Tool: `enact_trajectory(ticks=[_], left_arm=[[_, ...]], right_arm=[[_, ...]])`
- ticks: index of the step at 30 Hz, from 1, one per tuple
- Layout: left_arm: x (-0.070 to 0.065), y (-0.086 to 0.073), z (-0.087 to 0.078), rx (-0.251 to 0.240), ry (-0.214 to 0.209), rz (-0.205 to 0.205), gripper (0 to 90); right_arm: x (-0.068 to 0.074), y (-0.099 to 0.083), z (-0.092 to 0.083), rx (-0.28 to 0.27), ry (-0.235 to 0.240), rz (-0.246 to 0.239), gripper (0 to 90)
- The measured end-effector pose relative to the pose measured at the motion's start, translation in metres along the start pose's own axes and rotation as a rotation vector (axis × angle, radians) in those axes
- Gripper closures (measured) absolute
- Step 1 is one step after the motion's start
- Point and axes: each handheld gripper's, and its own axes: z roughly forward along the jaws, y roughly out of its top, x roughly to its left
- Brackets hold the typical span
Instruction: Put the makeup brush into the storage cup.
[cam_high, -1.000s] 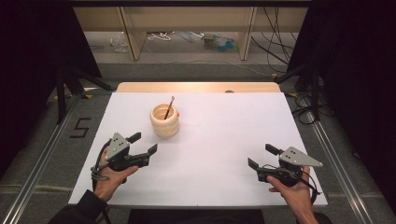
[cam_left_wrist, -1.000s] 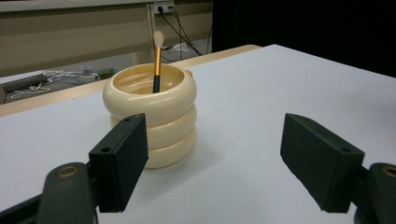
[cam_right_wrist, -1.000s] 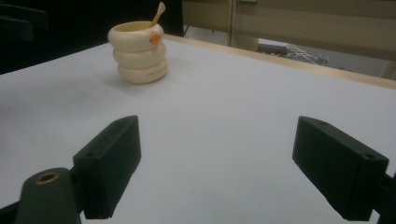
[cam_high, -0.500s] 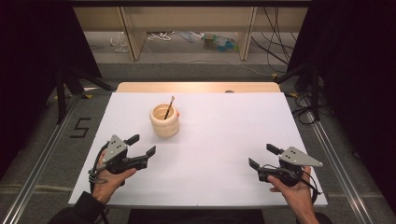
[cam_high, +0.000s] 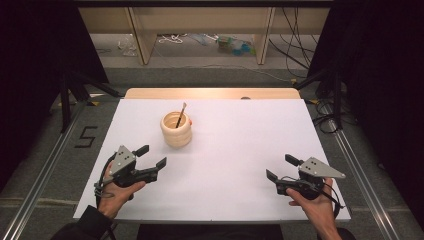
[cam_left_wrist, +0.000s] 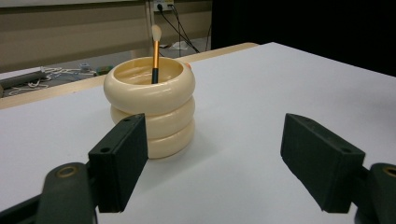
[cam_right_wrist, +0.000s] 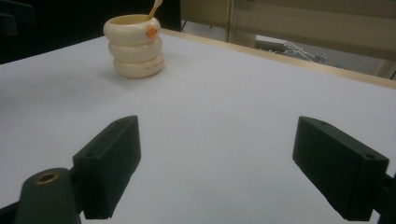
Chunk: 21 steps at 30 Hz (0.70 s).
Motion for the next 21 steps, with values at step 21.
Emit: enact_trajectory(ticks=[21], left_arm=[[-0.0014,-0.0004,0.0015,0.009,-0.015,0.007,15.9]], right_arm=[[0.0,0.0013,-0.0028,0.035,-0.004,-0.008,16.2]])
